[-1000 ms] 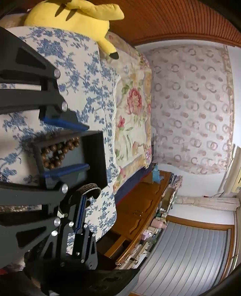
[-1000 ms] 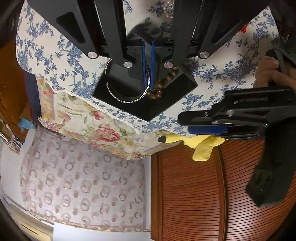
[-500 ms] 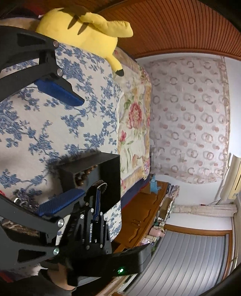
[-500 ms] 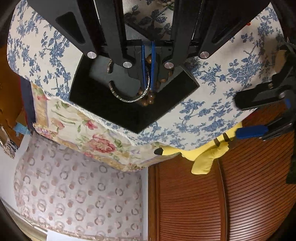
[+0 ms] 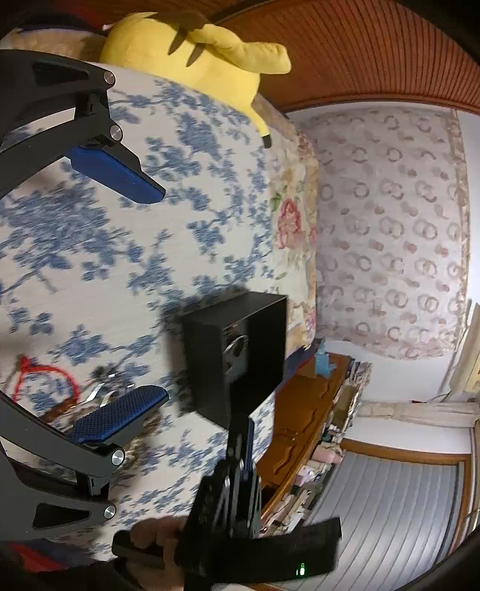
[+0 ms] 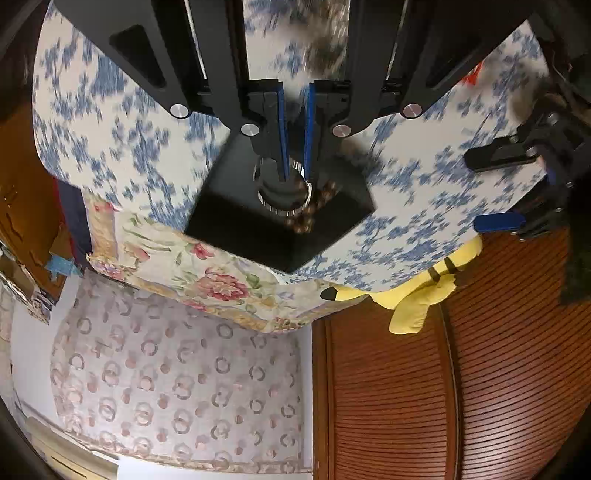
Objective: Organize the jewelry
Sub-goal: 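Lower the bead bracelet into the black box with the left tool while the right tool drops the bangle in, then grasp the red string bracelet with the left tool while the right tool grasps the small stud earring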
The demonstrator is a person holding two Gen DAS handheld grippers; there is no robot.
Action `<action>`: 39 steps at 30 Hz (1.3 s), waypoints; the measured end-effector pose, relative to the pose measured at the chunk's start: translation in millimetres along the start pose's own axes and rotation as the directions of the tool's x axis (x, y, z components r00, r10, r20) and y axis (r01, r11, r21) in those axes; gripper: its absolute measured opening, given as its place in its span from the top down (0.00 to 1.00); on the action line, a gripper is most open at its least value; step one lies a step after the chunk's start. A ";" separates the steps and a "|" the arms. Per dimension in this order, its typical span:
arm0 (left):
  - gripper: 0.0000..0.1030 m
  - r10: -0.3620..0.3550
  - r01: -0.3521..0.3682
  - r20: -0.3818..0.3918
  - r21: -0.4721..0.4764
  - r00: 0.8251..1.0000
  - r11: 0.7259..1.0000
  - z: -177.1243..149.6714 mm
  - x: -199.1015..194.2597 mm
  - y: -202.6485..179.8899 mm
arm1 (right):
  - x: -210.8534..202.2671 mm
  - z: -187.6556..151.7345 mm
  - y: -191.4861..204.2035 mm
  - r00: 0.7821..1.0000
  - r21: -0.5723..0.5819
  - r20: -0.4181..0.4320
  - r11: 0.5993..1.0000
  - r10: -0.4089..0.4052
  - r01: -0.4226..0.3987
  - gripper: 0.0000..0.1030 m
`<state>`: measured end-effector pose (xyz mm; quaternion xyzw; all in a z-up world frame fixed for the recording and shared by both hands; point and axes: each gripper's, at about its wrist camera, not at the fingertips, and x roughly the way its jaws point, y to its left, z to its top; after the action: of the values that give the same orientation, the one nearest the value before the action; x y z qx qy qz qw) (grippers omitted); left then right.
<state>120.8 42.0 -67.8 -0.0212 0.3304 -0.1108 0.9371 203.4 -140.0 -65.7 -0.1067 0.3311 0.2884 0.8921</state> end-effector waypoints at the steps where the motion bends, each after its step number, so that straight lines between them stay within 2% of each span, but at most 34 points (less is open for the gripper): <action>1: 0.08 0.000 0.000 -0.007 0.002 1.000 1.000 -3.7 -0.9 -1.1 | -6.9 -6.1 0.2 1.000 0.006 0.002 1.000 -0.003 0.003 0.88; 4: 0.08 0.005 -0.004 -0.036 0.002 0.999 1.000 -16.1 -4.5 -4.0 | -22.5 -25.1 0.9 1.000 0.023 0.000 1.000 -0.019 0.019 0.79; 10: 0.08 -0.009 0.010 -0.070 0.013 0.997 1.000 -29.5 -10.3 -11.8 | -46.2 -63.7 0.1 0.999 0.064 -0.015 0.997 -0.041 0.042 0.79; 20: 0.08 -0.042 0.046 -0.127 0.029 0.991 0.999 -58.4 -16.3 -26.9 | -68.2 -121.2 16.6 0.997 0.079 -0.073 0.997 -0.013 0.019 0.78; 23: 0.08 -0.052 0.056 -0.134 0.029 0.990 0.998 -64.5 -19.8 -30.7 | -71.4 -135.3 28.6 0.996 0.060 -0.089 0.998 0.003 0.002 0.70; 25: 0.09 -0.061 0.066 -0.137 0.038 0.989 0.997 -68.1 -22.0 -34.3 | -74.1 -141.1 35.6 0.996 0.055 -0.093 0.998 0.013 -0.008 0.68; 35: 0.44 -0.104 0.122 -0.156 0.111 0.982 0.986 -79.3 -30.4 -65.4 | -70.6 -150.7 52.1 0.994 0.006 -0.112 1.000 -0.013 0.014 0.68; 39: 0.53 -0.125 0.148 -0.152 0.153 0.981 0.977 -74.5 -29.8 -78.9 | -70.4 -151.3 52.5 0.994 0.003 -0.111 1.000 -0.015 0.016 0.69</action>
<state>36.5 -25.8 -98.7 0.0411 0.3833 -0.2031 0.9001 49.4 -186.4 -134.5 -0.1233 0.3800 0.2745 0.8747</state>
